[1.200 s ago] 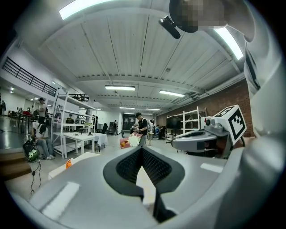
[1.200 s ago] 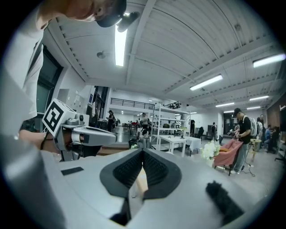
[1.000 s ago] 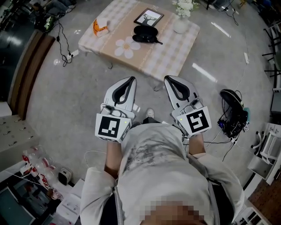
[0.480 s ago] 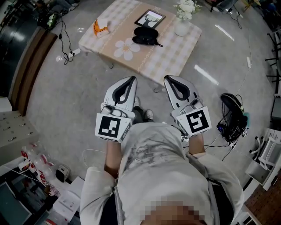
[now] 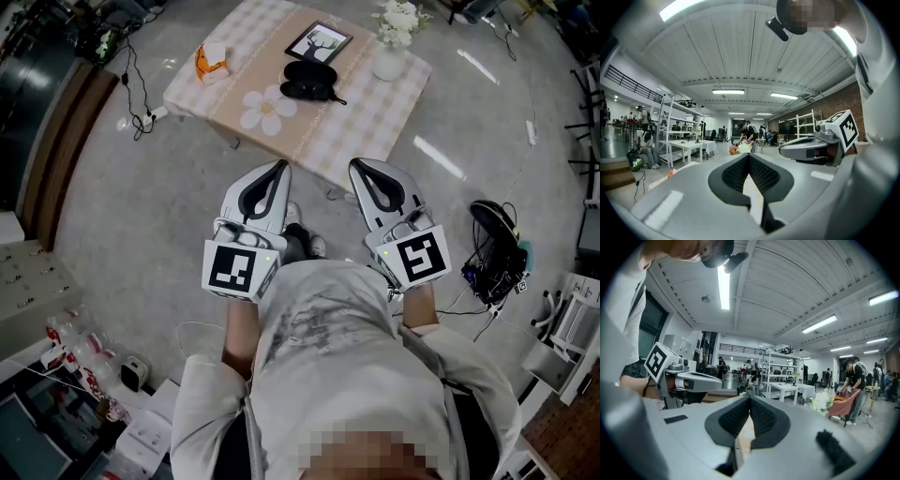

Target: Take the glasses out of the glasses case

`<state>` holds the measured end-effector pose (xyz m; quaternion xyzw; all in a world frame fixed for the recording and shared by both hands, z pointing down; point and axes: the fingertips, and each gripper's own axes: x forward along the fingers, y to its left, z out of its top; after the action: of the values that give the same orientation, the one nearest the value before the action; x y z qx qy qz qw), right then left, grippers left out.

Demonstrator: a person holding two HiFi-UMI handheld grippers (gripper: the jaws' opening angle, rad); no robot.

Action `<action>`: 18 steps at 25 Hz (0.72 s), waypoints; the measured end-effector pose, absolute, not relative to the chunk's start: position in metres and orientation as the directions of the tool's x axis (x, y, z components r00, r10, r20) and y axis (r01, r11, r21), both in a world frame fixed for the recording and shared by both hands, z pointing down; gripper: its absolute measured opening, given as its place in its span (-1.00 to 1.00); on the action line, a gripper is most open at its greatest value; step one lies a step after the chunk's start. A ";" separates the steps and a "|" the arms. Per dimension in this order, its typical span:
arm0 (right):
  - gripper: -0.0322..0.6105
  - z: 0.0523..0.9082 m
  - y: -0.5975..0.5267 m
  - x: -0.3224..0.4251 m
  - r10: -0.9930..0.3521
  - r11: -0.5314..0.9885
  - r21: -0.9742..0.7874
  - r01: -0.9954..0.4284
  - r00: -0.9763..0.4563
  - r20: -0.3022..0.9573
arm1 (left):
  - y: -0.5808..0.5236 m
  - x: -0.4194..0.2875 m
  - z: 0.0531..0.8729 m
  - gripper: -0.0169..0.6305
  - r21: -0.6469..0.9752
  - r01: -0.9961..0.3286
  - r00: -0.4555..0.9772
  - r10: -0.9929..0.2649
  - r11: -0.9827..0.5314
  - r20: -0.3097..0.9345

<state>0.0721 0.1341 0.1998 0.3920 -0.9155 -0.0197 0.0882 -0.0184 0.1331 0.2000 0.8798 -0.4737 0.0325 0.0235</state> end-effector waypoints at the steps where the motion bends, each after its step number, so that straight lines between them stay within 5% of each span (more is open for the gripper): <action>1: -0.85 0.200 0.131 0.071 -0.721 0.692 0.106 -0.714 -0.677 0.146 | 0.130 -0.019 0.201 -0.92 0.012 -0.834 0.550 -0.831 -0.551 0.079; 18: -0.85 0.206 0.056 0.047 -0.745 0.664 0.110 -0.740 -0.643 0.175 | 0.051 -0.042 0.208 -0.92 0.023 -0.805 0.593 -0.801 -0.593 0.083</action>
<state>0.0466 0.0558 0.2057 0.4096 -0.9063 -0.0139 0.1030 -0.0416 0.0513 0.2076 0.8919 -0.4502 0.0317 0.0289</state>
